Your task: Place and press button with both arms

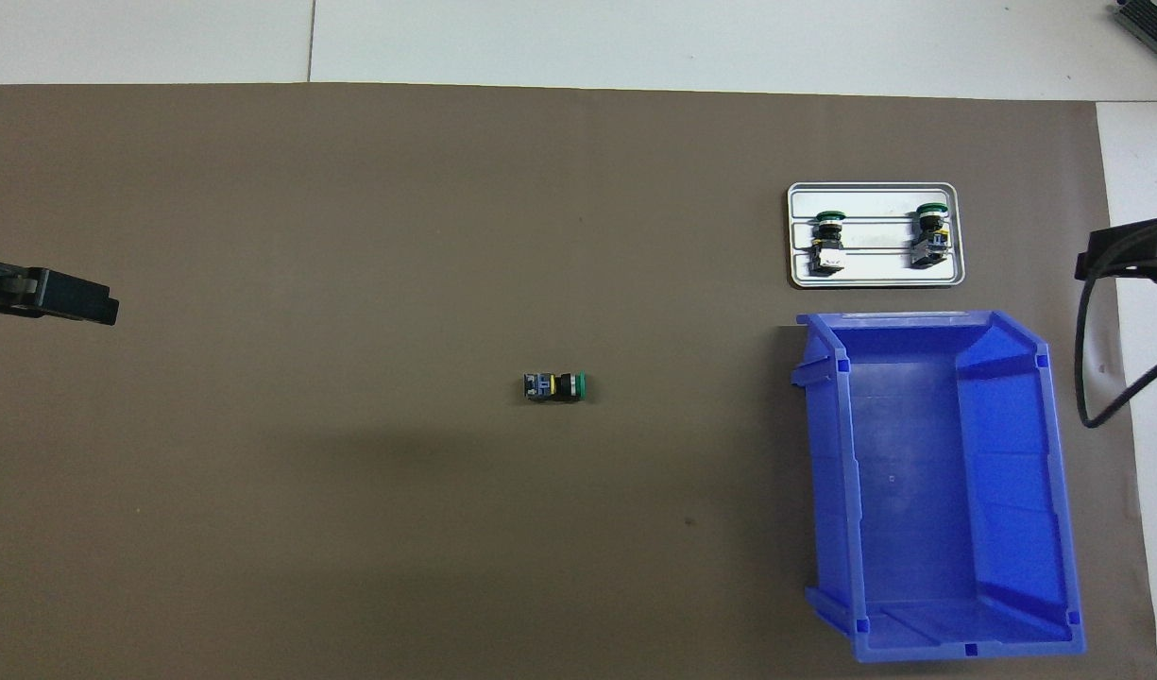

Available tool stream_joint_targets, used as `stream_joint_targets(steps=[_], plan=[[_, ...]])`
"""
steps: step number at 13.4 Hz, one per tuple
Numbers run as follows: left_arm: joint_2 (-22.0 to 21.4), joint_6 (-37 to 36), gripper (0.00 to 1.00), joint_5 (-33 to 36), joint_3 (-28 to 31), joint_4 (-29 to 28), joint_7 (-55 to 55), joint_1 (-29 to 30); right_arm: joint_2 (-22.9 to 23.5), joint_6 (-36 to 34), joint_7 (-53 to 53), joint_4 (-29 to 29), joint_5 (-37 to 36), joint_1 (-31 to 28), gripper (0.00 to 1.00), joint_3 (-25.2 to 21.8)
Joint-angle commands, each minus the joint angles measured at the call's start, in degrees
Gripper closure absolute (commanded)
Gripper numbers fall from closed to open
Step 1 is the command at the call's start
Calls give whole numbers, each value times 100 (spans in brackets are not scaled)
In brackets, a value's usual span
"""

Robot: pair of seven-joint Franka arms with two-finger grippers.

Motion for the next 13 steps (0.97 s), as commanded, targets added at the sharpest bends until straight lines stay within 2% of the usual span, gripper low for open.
stream_joint_targets(steps=[1, 3, 7, 8, 10, 13], plan=[[-69, 47, 0, 106, -64, -59, -12, -41, -181, -7, -229, -387, 72, -57, 0, 28], [-69, 319, 0, 106, -108, -111, 538, -128, -138, 142, -291, -344, 54, -39, 0, 37], [-263, 1119, 1, 97, -125, -901, 1453, -813, -93, 55, -678, -203, 107, -48, 0, 37], [-254, 1234, 1, 54, -126, -972, 1743, -988, -93, -6, -687, -203, 107, -22, 0, 45], [-184, 1366, 8, -121, -134, -1034, 2218, -1383, -102, -103, -678, -203, 116, 22, 0, 80], [18, 1857, 7, -508, -134, -1244, 2965, -1762, -102, -103, -634, -212, 177, 31, 0, 89]])
